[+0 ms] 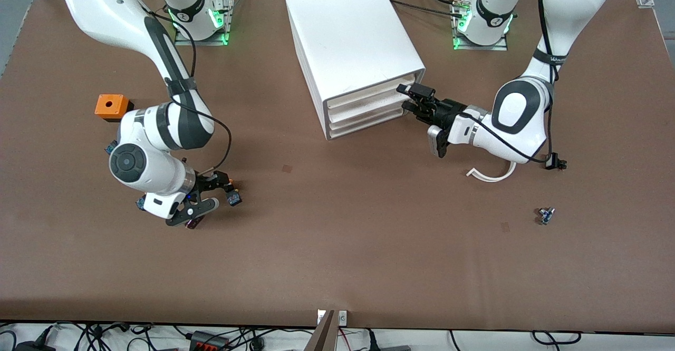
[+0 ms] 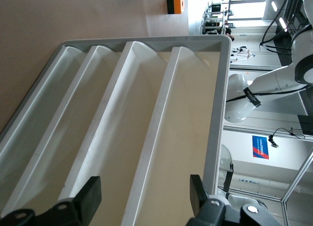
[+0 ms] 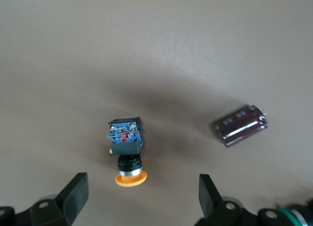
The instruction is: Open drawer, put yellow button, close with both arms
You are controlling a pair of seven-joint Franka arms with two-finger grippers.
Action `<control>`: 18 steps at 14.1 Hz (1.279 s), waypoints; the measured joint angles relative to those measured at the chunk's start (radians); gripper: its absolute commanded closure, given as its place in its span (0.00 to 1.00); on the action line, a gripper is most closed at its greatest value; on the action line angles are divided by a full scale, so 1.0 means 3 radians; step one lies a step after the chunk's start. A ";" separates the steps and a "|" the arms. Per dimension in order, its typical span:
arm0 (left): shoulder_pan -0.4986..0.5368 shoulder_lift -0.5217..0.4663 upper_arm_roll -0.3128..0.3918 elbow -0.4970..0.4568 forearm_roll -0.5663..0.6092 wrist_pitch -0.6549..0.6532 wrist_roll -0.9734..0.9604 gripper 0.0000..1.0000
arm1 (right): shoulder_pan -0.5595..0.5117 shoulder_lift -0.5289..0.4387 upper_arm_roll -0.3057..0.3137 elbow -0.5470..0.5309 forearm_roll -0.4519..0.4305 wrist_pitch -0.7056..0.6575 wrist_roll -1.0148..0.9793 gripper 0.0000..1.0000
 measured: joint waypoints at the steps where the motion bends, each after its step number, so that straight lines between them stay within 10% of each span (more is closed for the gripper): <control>1: 0.0000 -0.0001 0.0000 -0.0036 -0.0038 0.0000 0.0066 0.30 | 0.0013 0.0054 0.0011 0.0004 0.0000 0.0046 -0.0003 0.00; 5: -0.0009 -0.0001 -0.0006 -0.0232 -0.0259 0.0000 0.0277 0.38 | 0.0086 0.0226 0.0026 0.0021 0.0000 0.0158 -0.0004 0.00; 9: -0.0017 -0.0001 -0.0007 -0.0299 -0.0282 0.0001 0.0338 0.79 | 0.0120 0.0320 0.0028 0.0025 0.0000 0.0228 -0.0005 0.00; 16: -0.0025 0.0073 -0.0007 -0.0321 -0.0306 -0.0004 0.0558 0.99 | 0.0156 0.0401 0.0029 0.0027 0.0000 0.0330 -0.0025 0.08; 18: -0.0025 0.0073 -0.0007 -0.0312 -0.0307 -0.0006 0.0573 0.99 | 0.0176 0.0431 0.0029 0.0027 0.0000 0.0334 -0.0026 0.25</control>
